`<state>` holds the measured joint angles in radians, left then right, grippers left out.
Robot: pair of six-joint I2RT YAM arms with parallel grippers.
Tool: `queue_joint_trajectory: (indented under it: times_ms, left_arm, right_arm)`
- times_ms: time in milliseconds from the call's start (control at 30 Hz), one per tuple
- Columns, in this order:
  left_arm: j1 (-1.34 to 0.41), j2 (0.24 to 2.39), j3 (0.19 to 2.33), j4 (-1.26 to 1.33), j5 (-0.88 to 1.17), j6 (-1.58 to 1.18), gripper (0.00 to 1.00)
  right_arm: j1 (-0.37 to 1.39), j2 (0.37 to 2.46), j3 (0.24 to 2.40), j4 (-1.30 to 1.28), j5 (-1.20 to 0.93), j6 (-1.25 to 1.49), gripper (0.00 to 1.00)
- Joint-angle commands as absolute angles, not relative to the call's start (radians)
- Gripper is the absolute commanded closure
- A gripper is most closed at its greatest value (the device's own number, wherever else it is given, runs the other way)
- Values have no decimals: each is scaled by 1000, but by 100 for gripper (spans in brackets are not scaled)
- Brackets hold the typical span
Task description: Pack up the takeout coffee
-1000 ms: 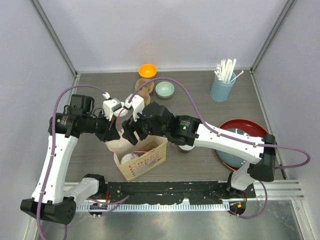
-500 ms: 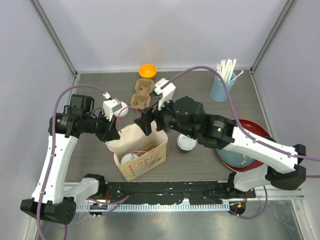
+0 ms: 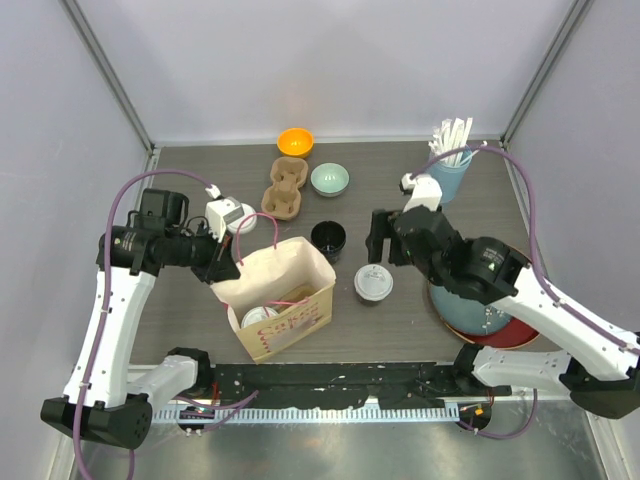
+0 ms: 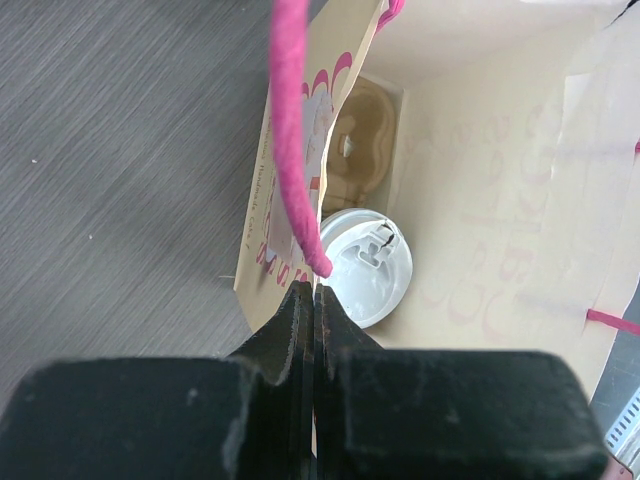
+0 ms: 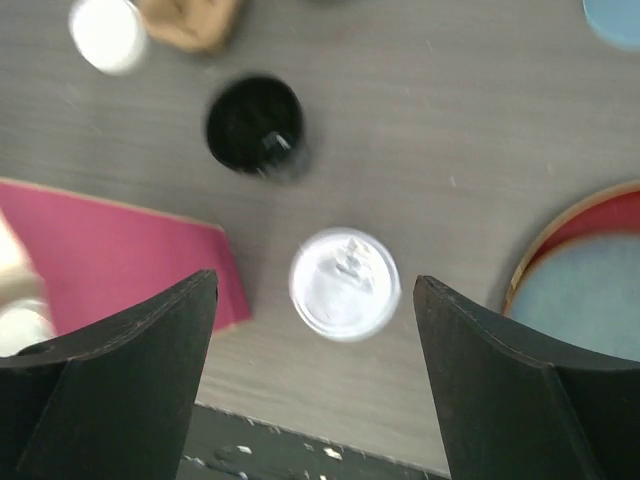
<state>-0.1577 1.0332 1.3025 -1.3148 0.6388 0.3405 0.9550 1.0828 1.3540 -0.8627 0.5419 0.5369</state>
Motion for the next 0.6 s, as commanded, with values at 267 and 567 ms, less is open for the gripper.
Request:
queue_joint_trajectory:
  times_ms: [267,567]
  left_arm:
    - [-163,1022,1318,-1351,652,344,100]
    - [-163,1019,1315,-1350,653,342,100]
  right_arm:
    - [824,1032,1014,-853,356,533,37]
    - [654,1155,1087,-724,-29,10,34]
